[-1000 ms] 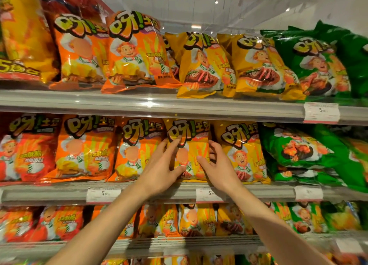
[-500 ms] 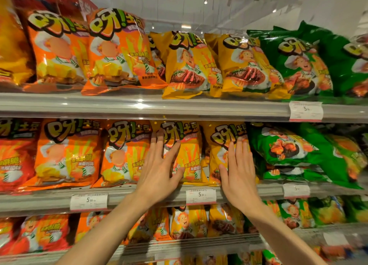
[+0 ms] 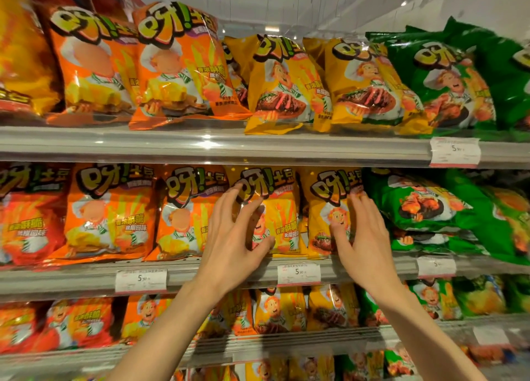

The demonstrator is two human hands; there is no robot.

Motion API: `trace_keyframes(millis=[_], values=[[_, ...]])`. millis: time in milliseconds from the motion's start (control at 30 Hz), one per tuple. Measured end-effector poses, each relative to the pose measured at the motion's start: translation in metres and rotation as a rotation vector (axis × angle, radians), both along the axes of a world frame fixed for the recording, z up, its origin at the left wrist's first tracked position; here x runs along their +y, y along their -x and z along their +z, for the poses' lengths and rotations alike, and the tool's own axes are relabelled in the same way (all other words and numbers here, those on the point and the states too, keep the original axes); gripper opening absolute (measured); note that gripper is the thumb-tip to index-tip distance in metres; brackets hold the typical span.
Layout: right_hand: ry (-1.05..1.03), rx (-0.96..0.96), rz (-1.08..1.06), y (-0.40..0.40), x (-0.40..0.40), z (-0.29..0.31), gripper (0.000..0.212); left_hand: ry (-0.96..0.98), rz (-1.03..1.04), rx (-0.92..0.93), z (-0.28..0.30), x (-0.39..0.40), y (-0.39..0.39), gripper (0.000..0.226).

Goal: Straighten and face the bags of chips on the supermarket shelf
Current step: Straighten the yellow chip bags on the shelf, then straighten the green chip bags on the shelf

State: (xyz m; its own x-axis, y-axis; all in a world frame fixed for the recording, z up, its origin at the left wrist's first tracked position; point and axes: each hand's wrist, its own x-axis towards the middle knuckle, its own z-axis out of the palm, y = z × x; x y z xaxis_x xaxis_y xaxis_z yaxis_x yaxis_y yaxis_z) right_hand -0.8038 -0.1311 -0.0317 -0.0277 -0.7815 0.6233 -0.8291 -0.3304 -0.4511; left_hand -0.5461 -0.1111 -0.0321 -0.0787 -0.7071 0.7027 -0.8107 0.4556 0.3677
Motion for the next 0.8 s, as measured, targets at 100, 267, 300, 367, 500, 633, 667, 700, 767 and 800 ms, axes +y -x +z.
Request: trace_keyframes(millis=[100,267,300,367,500,633,667,700,767,800], values=[[-0.026,-0.076,-0.007,0.004,0.025,0.003,0.061,0.068,-0.069,0.115,-0.002,0.017,-0.001,0.048],[-0.182,-0.197,0.023,-0.002,0.065,-0.02,0.051,-0.134,-0.201,0.236,-0.029,0.041,0.004,0.04],[-0.204,-0.202,0.048,-0.002,0.07,-0.03,0.048,-0.176,-0.236,0.252,-0.039,0.043,0.006,0.041],[-0.318,-0.274,0.089,0.0,0.082,-0.05,0.039,-0.261,-0.281,0.332,-0.059,0.05,0.013,0.042],[-0.531,-0.399,0.117,0.015,0.102,-0.089,0.023,-0.516,-0.272,0.553,-0.089,0.067,0.031,0.032],[-0.582,-0.399,0.118,0.041,0.114,-0.108,0.024,-0.605,-0.24,0.599,-0.113,0.078,0.056,0.031],[-0.588,-0.408,0.126,0.05,0.115,-0.11,0.023,-0.622,-0.234,0.59,-0.117,0.08,0.063,0.032],[-0.596,-0.415,0.134,0.058,0.115,-0.111,0.022,-0.641,-0.225,0.573,-0.119,0.081,0.07,0.033],[-0.611,-0.43,0.147,0.076,0.113,-0.113,0.022,-0.66,-0.222,0.544,-0.118,0.082,0.086,0.03],[-0.615,-0.436,0.147,0.087,0.111,-0.114,0.022,-0.658,-0.226,0.529,-0.116,0.082,0.096,0.026]])
